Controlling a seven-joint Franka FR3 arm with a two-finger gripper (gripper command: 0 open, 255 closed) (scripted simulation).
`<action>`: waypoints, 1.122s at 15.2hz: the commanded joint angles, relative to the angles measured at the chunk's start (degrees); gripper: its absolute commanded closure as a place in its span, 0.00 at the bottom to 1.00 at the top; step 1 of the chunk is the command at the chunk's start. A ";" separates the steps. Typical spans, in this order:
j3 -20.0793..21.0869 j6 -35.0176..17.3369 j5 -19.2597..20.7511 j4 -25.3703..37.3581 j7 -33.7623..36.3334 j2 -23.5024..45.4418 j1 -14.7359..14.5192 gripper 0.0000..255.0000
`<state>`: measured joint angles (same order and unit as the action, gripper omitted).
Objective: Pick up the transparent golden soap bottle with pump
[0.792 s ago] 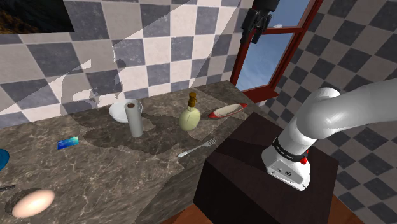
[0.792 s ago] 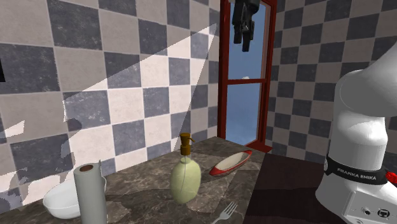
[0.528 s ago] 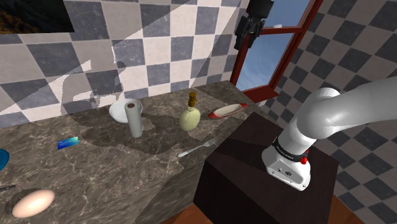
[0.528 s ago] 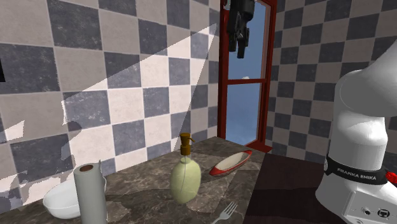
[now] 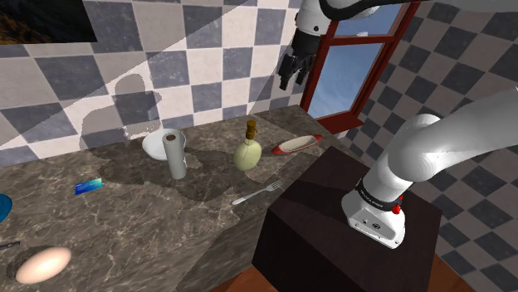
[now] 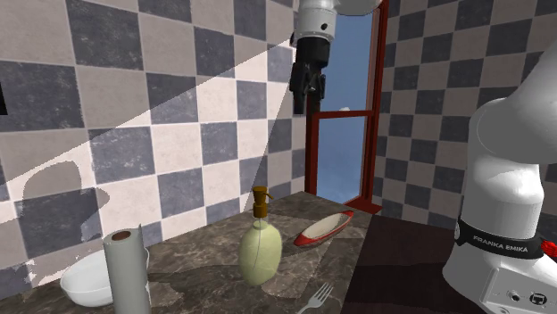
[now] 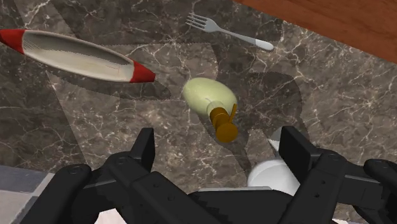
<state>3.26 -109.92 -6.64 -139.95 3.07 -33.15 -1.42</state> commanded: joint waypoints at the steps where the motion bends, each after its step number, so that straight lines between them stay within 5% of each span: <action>1: 1.28 -4.40 0.05 -0.98 0.85 3.10 -0.30 0.00; 17: 7.75 -31.19 7.81 1.09 9.85 31.56 -0.38 0.00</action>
<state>10.90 -139.93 0.72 -138.88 12.46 -2.74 -1.78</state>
